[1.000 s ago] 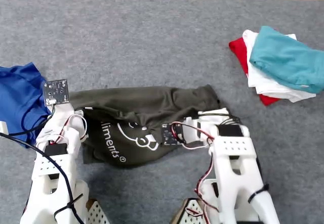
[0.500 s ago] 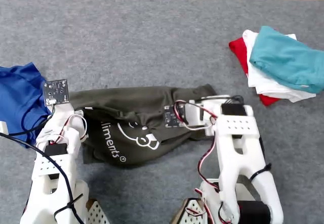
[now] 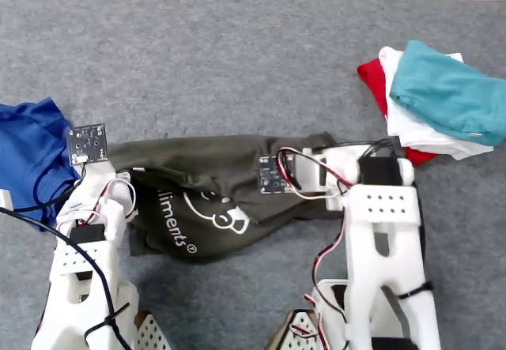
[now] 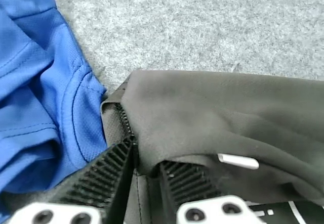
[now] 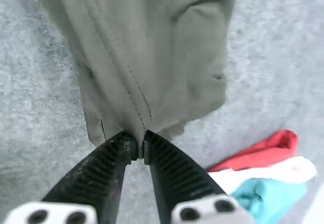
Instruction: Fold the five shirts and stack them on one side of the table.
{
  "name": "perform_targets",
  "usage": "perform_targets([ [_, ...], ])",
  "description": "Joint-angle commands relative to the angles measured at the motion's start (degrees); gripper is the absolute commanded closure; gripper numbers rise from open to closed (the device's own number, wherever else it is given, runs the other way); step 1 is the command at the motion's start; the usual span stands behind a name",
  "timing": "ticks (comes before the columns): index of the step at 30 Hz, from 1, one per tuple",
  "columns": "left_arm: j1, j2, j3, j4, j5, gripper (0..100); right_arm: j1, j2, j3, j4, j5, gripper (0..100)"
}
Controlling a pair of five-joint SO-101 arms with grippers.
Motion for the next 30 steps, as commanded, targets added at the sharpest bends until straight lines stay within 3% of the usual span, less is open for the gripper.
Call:
perform_targets([
  [1,0.62,-0.31,-0.18,-0.53,-0.35,98,0.84,-4.35,-4.26,3.34,-0.53,99.2],
  [8,0.62,-0.31,-0.18,-0.53,-0.35,98,0.57,-7.16,-3.3,5.19,-1.23,99.3],
  [19,0.18,-0.92,-4.66,0.53,0.09,98,-3.65,-7.25,-8.92,0.18,-19.87,99.4],
  [21,0.09,-0.92,-11.52,6.24,0.09,98,-3.91,-7.16,-12.35,0.18,-24.62,99.4],
  [26,0.7,-0.4,-35.78,29.1,0.09,98,-3.74,-6.99,-24.66,3.43,-35.16,99.4],
  [30,0.79,-0.31,-51.87,38.95,0.09,98,-3.47,-6.99,-36.79,6.68,-42.2,99.4],
])
